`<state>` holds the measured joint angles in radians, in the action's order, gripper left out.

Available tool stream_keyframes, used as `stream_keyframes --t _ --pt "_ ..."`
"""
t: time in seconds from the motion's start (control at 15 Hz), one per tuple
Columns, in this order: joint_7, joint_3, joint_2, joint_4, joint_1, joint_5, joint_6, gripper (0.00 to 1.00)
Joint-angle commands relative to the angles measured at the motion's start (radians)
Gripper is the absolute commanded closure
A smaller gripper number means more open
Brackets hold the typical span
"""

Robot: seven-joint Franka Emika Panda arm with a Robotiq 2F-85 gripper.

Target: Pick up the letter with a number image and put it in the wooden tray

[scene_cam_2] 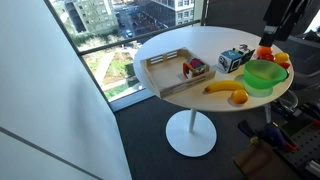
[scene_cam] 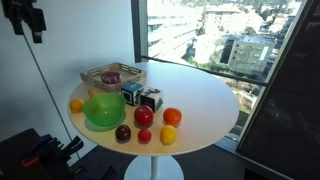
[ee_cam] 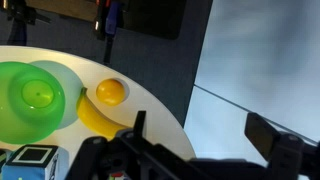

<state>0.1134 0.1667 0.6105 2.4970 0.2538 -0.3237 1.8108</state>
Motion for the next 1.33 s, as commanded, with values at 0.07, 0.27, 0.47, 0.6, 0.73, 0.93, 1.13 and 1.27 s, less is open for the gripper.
stream_keyframes --t 0.07,0.27,0.47,0.6,0.73,0.93,1.13,1.27 --pt "-0.006 0.012 0.001 -0.002 -0.015 -0.006 -0.004 0.0" --pt "-0.006 0.012 0.002 -0.002 -0.015 -0.006 -0.004 0.0" --pt "-0.006 0.012 0.002 -0.002 -0.015 -0.006 -0.004 0.0" --pt "-0.006 0.012 0.002 -0.002 -0.015 -0.006 -0.004 0.0" --pt "-0.006 0.012 0.002 -0.002 -0.015 -0.006 -0.004 0.0" --pt "-0.002 0.014 -0.004 -0.01 -0.022 0.006 0.002 0.0" --pt "0.002 0.01 -0.007 -0.022 -0.038 0.019 0.006 0.0" --pt "0.005 0.008 -0.01 -0.028 -0.055 0.028 0.016 0.0"
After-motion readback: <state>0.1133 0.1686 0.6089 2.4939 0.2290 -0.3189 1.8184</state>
